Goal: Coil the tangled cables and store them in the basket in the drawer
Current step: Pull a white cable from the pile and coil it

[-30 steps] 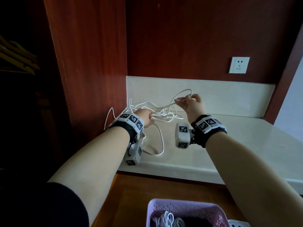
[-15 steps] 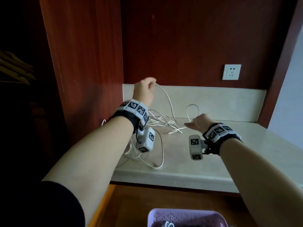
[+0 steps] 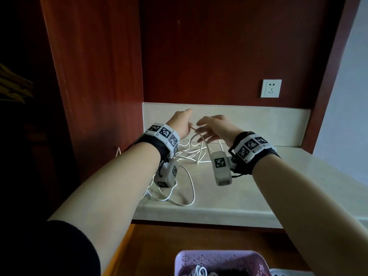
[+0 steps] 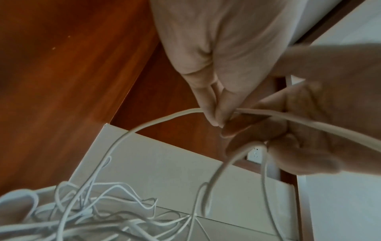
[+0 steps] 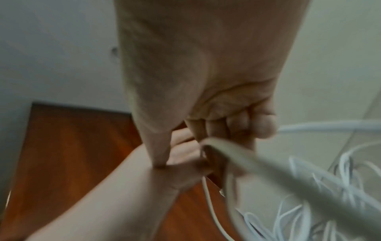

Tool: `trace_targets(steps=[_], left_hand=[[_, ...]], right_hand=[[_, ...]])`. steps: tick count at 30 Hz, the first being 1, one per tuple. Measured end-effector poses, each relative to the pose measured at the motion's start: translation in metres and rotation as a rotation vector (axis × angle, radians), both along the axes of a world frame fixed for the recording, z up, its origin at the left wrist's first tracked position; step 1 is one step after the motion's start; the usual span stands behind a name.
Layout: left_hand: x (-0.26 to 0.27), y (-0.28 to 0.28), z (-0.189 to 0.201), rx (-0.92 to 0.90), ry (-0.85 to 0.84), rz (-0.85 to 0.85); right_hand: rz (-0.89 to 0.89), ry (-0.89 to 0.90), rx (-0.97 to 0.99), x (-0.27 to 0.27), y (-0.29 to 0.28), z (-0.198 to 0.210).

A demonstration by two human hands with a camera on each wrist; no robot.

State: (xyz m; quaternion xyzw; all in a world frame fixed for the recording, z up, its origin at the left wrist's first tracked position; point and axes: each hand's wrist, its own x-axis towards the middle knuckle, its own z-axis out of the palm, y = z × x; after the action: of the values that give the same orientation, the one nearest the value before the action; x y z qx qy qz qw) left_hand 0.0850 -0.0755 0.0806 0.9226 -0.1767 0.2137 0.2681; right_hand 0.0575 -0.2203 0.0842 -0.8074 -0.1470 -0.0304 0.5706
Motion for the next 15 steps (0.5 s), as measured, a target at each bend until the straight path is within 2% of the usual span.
trace_targets(steps=[3,5,7,9,15], left_hand=[[-0.004,-0.002,0.005,-0.061,0.038,-0.090],[-0.006,0.002,0.006,-0.077,0.016,-0.079],[-0.005,0.008,0.003,0.063,-0.066,0.056],[0.001,0.017,-0.007,0.121,-0.095,0.204],[0.024,0.043,-0.051,0.136,0.091,0.389]], right_hand=[[0.070,-0.032,-0.288,-0.003,0.000,-0.001],[0.099,-0.043,-0.280,-0.002,-0.004,-0.003],[0.113,-0.040,-0.223,-0.002,-0.011,-0.005],[0.089,-0.050,-0.182,-0.001,-0.021,-0.006],[-0.107,-0.027,-0.329,0.005,-0.059,-0.016]])
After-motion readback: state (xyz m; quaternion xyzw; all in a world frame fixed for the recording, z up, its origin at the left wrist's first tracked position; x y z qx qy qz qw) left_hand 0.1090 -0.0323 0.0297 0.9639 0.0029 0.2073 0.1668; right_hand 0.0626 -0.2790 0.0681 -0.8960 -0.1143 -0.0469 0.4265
